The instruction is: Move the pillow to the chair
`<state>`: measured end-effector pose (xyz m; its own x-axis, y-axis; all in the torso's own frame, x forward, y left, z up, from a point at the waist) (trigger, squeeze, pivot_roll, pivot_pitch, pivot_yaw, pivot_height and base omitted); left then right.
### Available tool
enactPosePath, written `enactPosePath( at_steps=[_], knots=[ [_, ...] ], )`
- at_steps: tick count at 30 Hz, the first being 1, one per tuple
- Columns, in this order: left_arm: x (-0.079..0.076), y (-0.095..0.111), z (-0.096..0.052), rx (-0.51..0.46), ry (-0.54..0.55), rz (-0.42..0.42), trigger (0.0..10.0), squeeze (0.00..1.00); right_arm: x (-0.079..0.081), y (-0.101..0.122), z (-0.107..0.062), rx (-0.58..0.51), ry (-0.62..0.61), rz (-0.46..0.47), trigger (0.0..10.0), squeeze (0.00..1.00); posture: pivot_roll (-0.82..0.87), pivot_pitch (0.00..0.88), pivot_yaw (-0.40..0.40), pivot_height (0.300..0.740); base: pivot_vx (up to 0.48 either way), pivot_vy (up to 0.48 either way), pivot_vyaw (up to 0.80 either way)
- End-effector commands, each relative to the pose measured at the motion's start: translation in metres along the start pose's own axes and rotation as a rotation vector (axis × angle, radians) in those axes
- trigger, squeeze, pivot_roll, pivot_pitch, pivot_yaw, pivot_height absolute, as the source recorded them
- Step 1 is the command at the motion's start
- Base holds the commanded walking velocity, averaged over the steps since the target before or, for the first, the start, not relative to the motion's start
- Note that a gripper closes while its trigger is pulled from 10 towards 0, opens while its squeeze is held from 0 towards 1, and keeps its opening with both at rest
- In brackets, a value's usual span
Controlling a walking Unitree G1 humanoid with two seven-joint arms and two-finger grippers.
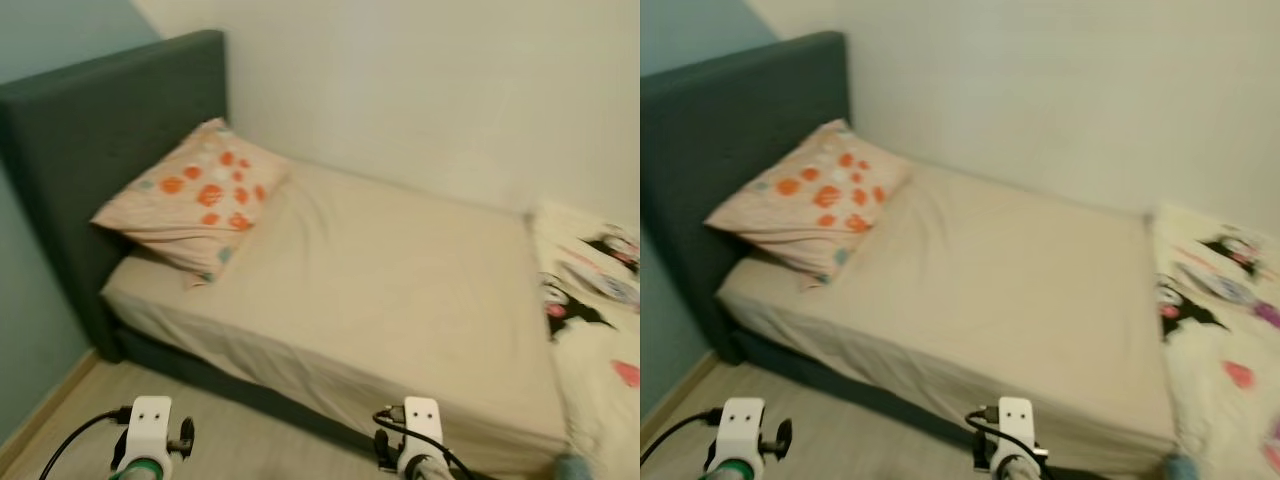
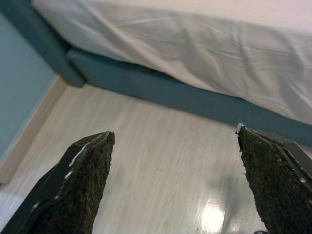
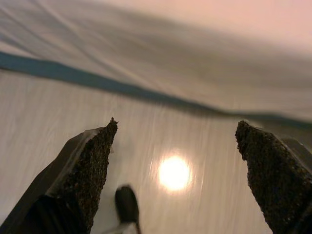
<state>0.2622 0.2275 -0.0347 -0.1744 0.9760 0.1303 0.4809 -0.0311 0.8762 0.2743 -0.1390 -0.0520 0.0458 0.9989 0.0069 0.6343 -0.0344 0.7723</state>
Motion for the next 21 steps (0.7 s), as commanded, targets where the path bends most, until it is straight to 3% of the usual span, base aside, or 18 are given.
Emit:
enactPosePath(
  at_steps=[1, 5, 6, 11, 21],
  knots=[
    [-0.004, 0.001, 0.0, -0.007, -0.013, 0.001, 10.0, 0.0, 0.001, -0.008, -0.002, 0.015, 0.024, -0.025, 10.0, 0.0, 0.11, 0.0, 0.021, 0.74, 0.0, 0.0, -0.8],
    [-0.007, 0.003, 0.001, -0.007, -0.035, 0.029, 10.0, 0.0, 0.002, -0.008, -0.002, 0.008, 0.041, -0.073, 10.0, 0.0, 0.11, 0.0, 0.029, 0.74, 0.0, 0.0, -0.8],
    [-0.009, 0.011, 0.005, -0.021, -0.041, 0.027, 10.0, 0.0, -0.003, -0.006, -0.002, 0.0, 0.023, -0.057, 10.0, 0.0, 0.1, 0.0, 0.042, 0.74, 0.0, 0.0, -0.8],
    [-0.01, 0.016, 0.007, -0.027, -0.052, 0.023, 10.0, 0.0, -0.009, -0.012, -0.003, 0.013, -0.007, -0.01, 10.0, 0.0, 0.1, 0.0, 0.055, 0.74, 0.0, 0.0, -0.8],
    [-0.004, 0.016, 0.004, -0.057, -0.023, -0.033, 10.0, 0.0, -0.003, -0.017, -0.005, 0.013, 0.038, 0.001, 10.0, 0.0, 0.1, 0.0, 0.045, 0.74, 0.0, 0.0, -0.8]
  ],
)
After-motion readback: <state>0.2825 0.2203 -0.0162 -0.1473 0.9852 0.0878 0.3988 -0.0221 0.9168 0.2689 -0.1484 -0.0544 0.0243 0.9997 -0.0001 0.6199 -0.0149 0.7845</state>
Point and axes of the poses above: a point about 5 cm out from each wrist's last joint towards the gripper, its own z axis pointing out of the wrist towards the gripper, its own y axis along the axis of the wrist's last joint, x = y × z, the point moved 2 cm from there along z, pointing out of the wrist towards the gripper, and after that the axes turned 1 degree about -z, right-handed, at the moved point
